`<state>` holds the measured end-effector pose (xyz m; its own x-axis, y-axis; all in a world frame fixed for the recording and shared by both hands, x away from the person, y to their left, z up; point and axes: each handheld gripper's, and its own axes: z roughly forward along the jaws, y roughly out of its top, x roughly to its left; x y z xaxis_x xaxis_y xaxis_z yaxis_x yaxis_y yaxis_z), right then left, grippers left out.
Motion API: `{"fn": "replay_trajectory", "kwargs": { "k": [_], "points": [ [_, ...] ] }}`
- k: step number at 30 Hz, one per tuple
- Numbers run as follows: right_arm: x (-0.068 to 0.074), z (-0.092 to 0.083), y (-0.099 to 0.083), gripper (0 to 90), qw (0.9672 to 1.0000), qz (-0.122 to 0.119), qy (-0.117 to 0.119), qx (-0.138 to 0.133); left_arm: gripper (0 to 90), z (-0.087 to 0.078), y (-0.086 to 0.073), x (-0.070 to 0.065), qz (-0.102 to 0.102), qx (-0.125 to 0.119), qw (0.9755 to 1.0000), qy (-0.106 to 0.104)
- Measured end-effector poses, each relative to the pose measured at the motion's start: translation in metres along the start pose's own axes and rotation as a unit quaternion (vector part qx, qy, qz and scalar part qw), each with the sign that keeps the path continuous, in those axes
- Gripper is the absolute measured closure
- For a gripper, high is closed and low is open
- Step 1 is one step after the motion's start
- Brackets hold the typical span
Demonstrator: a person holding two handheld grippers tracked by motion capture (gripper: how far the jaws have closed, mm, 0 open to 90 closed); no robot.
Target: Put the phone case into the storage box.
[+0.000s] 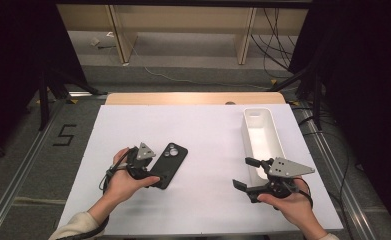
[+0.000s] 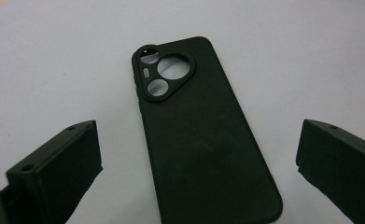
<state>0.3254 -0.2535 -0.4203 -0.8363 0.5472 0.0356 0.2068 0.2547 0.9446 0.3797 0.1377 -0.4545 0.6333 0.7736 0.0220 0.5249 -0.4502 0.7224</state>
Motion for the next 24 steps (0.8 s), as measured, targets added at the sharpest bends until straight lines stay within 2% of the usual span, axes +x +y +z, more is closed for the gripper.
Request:
{"fn": "replay_trajectory", "kwargs": {
  "k": [4,11,18,24],
  "points": [
    [0.000,0.000,0.000,17.0,1.0000,0.001,-0.001,0.000,0.0,0.011,0.003,0.000,-0.003,0.021,0.9997,0.006],
    [0.000,0.000,0.000,17.0,1.0000,0.001,-0.001,-0.001,0.0,0.026,0.010,-0.004,-0.010,0.039,0.9991,0.014],
    [0.000,0.000,0.000,17.0,1.0000,0.002,0.001,0.000,0.3,0.040,0.010,-0.007,-0.002,0.071,0.9972,0.024],
    [0.000,0.000,0.000,17.1,1.0000,0.002,0.001,0.000,0.8,0.047,0.012,-0.008,-0.001,0.083,0.9961,0.030]
  ]
}}
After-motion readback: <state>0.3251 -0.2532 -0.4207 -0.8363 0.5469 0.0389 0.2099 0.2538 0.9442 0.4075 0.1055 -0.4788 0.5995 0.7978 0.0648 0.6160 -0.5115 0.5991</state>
